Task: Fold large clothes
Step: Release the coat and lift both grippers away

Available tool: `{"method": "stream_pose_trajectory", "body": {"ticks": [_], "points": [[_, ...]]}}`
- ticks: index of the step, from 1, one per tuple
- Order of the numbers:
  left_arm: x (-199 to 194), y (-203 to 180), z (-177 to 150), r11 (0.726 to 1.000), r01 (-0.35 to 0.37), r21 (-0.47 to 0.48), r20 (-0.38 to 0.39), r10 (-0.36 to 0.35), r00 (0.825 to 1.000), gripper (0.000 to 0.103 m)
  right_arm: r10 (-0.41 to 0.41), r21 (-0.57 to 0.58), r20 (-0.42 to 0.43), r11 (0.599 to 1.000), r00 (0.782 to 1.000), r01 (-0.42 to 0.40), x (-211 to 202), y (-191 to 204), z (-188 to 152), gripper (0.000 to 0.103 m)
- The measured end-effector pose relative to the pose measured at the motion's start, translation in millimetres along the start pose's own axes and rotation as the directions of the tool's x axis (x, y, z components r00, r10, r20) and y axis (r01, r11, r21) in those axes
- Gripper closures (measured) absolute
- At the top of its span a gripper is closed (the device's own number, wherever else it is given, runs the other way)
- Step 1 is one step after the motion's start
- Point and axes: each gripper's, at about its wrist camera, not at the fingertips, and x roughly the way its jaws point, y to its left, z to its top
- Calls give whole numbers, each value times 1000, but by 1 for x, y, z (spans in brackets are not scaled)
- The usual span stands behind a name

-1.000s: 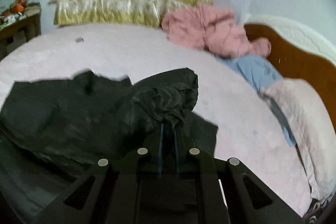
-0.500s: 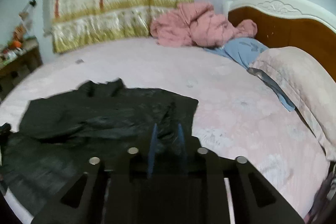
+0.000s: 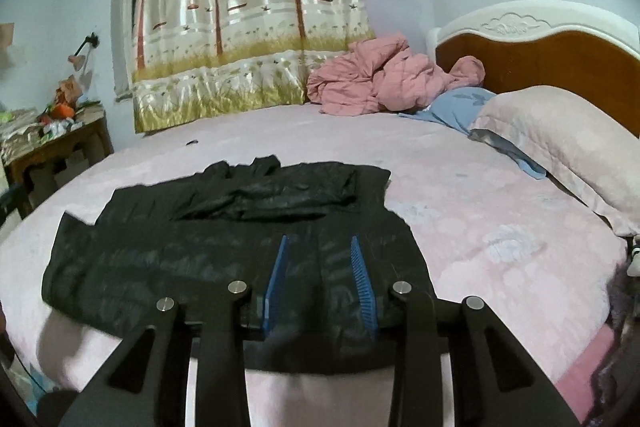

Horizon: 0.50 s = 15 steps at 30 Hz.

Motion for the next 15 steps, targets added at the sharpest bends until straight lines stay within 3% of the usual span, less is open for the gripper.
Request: {"method": "stream_pose_trajectory", "body": {"ticks": [3,7,9,11,12,13,15], "points": [[-8,-5,0,1000,-8,9,24,8,1000,52,-3,-8,9,1000,1000,3,-11,-1,-6,68],[-14,-7,-3,1000,-23,-5,36,23,999,42,-6,-7,41,1000,999,6,-22,-4,-8,52],[-16,-8,-5,1000,-29,-12,42,29,999,37,-7,-8,53,1000,999,7,-27,-5,-9,52],[-16,-8,-7,999,-37,-24,46,38,998,26,-1,-11,58,1000,998,2,-29,-6,-10,50],[-17,-8,-9,999,-43,-31,50,45,998,14,2,-11,60,1000,998,-1,-30,-6,-11,47],[-17,-8,-10,998,-52,-38,59,54,997,5,2,-10,61,1000,998,-2,-30,-7,-11,39],[-19,-9,-11,997,-66,-43,80,69,994,1,-11,-16,68,1000,998,12,-30,-9,-12,26]]}}
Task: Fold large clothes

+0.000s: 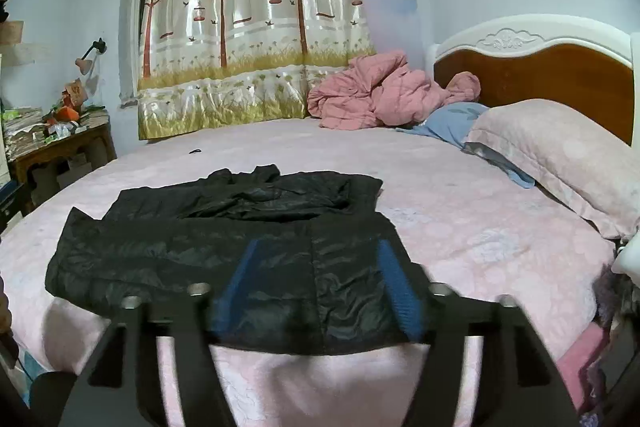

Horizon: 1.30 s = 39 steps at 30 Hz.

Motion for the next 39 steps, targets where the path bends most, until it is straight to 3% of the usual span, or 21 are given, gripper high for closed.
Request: {"method": "stream_pose_trajectory", "body": {"ticks": [2,5,15,31,34,36,39], "points": [[3,-2,0,1000,-1,20,0,1,1000,1,-36,-29,16,999,999,36,-2,-2,0,19],[13,-6,-1,998,-28,55,-11,28,1000,1,-90,-37,30,995,995,92,-3,-11,2,18],[17,-8,-14,1000,-12,20,-9,12,1000,0,-58,-28,58,998,997,60,-7,-12,-7,2],[8,27,-69,997,-65,-30,-89,62,994,0,-23,-96,17,995,1000,25,0,5,-31,1],[7,25,-84,998,-69,5,-110,69,992,0,1,-144,-4,990,1000,-2,1,12,-39,1],[8,20,-93,992,-108,62,-120,115,986,0,48,-213,-56,975,997,-59,5,21,-47,1],[11,19,-106,990,-110,91,-146,123,982,1,40,-317,-107,946,993,-72,12,34,-59,1]]}}
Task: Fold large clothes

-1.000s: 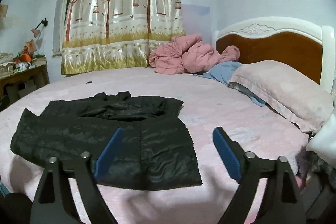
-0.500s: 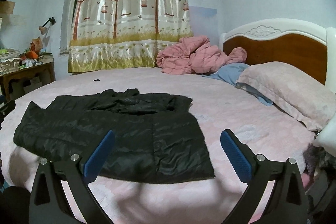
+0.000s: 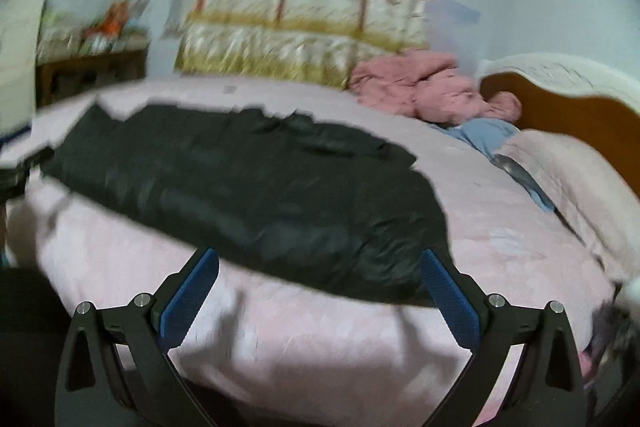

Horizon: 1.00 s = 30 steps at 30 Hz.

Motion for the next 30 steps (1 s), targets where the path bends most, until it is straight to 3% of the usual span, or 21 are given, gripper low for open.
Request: {"method": "stream_pose_trajectory", "body": {"ticks": [5,11,14,22,26,29,30], "points": [[4,-4,-6,1000,22,15,-34,-22,999,1,-2,-121,-53,993,999,-5,8,25,-9,1],[2,-8,-13,996,89,-4,-73,-89,993,1,9,-59,-144,998,990,-17,20,21,-21,1],[2,-15,-23,997,70,29,-95,-67,993,1,-8,-26,-159,1000,987,4,20,10,-24,1],[2,-25,-32,995,62,80,-134,-51,990,2,-34,-38,-168,999,985,28,19,-1,-28,1],[1,-37,-32,991,14,132,-98,-1,995,2,-63,-75,-148,996,987,53,23,2,-24,1],[1,-41,-25,988,103,112,-69,-95,993,2,-124,-144,-86,983,989,111,22,8,-19,1],[3,-44,-23,988,100,121,-66,-93,993,2,-137,-172,-69,977,988,123,23,11,-18,1]]}}
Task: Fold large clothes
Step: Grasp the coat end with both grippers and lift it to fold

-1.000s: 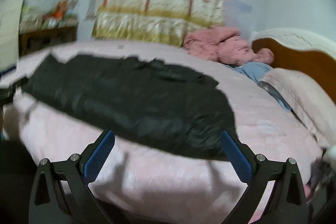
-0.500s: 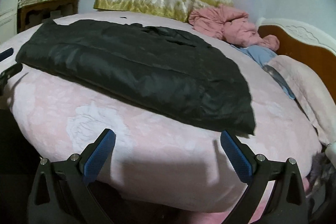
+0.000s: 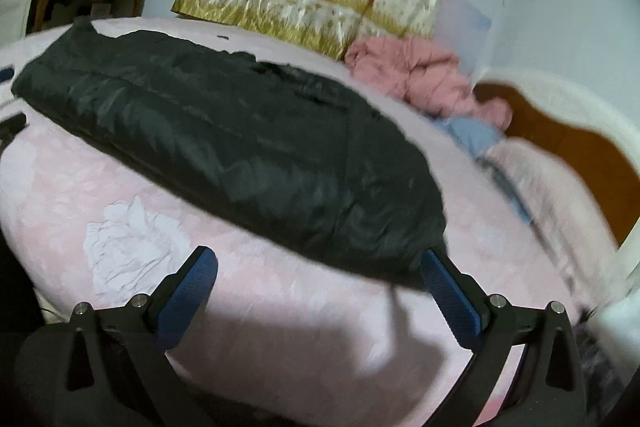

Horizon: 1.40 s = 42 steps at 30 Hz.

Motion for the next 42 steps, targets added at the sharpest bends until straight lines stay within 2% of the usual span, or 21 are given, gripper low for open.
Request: {"method": "stream_pose_trajectory", "body": {"ticks": [4,7,10,15,19,23,25,27,28,29,30,31,32,33,34,36,38,42], "points": [[13,-12,8,995,-28,95,-28,30,999,2,38,-52,9,998,999,-38,2,5,6,1],[18,-16,10,987,1,159,-44,6,999,2,52,-72,-9,996,999,-52,8,6,11,1],[26,-15,18,979,18,201,-83,-1,997,2,10,-97,-37,995,999,-13,18,7,19,1],[40,-22,36,952,-50,303,-98,83,992,2,-49,-109,-58,993,997,43,40,2,35,1],[61,-18,41,958,-41,285,-161,89,983,1,-50,-80,-67,996,996,45,51,-3,38,1],[75,1,42,981,-68,183,-215,107,971,2,-59,-39,-55,998,997,57,59,-8,39,1],[78,11,40,986,-94,135,-236,124,964,6,-66,-7,-53,998,996,66,64,-12,39,1],[82,18,37,980,-155,127,-251,183,951,17,-73,26,-53,997,996,74,67,-17,37,7],[84,21,35,975,-184,128,-254,212,944,29,-89,46,-54,995,995,92,69,-21,36,13],[84,26,32,973,-195,122,-254,221,942,38,-97,56,-54,993,994,100,69,-23,35,16],[83,29,30,977,-185,108,-250,207,946,55,-99,67,-47,993,994,102,70,-25,34,18],[81,31,29,983,-162,92,-238,179,955,69,-98,72,-38,992,994,101,69,-26,32,31],[77,31,29,984,-152,91,-219,168,961,74,-110,74,-34,991,993,112,68,-27,31,55],[72,29,29,981,-162,105,-194,180,964,79,-144,73,-31,987,989,146,69,-27,29,68],[67,25,29,978,-171,119,-170,190,967,82,-163,78,-27,983,986,165,68,-29,27,79],[57,22,30,977,-174,122,-141,191,971,83,-126,124,-8,984,992,126,64,-37,24,88],[44,26,34,987,-143,74,-137,152,979,83,-56,205,6,977,998,54,56,-50,19,91],[20,36,43,995,-96,31,-144,100,985,83,-6,248,38,969,999,-4,31,-61,12,91]]}}
